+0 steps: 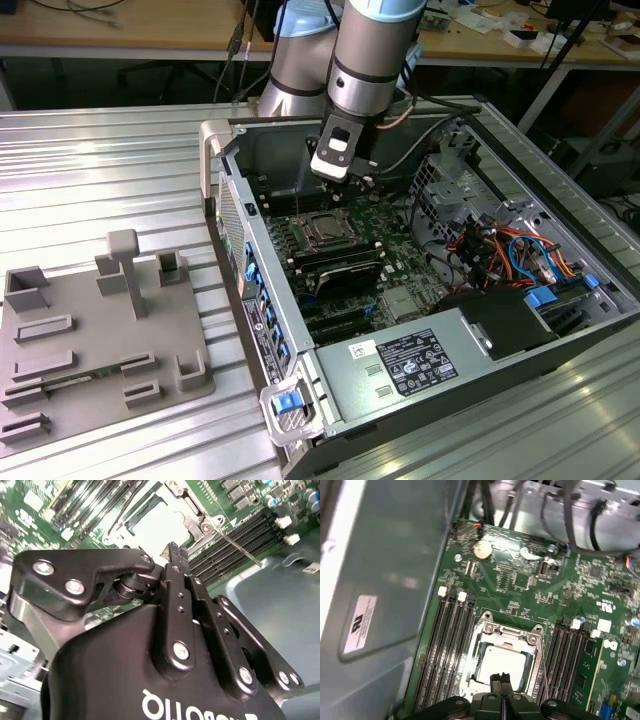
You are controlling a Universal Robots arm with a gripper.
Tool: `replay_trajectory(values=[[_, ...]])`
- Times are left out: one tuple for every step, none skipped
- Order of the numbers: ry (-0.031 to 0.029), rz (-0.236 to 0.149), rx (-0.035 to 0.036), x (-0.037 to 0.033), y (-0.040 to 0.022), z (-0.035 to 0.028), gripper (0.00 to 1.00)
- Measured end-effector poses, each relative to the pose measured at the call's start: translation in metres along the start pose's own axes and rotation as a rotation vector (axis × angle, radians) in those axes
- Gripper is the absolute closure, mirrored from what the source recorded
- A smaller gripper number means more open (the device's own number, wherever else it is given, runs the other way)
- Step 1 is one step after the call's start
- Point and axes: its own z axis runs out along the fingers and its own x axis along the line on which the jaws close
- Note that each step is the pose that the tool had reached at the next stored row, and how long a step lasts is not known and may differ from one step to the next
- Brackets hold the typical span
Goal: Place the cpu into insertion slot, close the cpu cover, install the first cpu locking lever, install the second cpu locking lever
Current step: 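Install the first cpu locking lever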
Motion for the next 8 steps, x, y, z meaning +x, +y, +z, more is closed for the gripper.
replay_trajectory(values=[[0.0027,-0.073,-0.0015,0.0,0.0,0.0001,0.89],[0.0035,-0.095,-0.0019,0.0,0.0,0.0001,0.89],[0.0039,-0.107,-0.0021,0.0,0.0,0.0001,0.89],[0.0041,-0.111,-0.0022,0.0,0.0,0.0001,0.89],[0.0041,-0.111,-0.0022,0.0,0.0,0.0001,0.89],[0.0041,-0.112,-0.0022,0.0,0.0,0.0001,0.89],[0.004,-0.113,-0.0022,0.0,0.0,0.0001,0.89],[0.0041,-0.113,-0.0022,0.0,0.0,0.0001,0.89]])
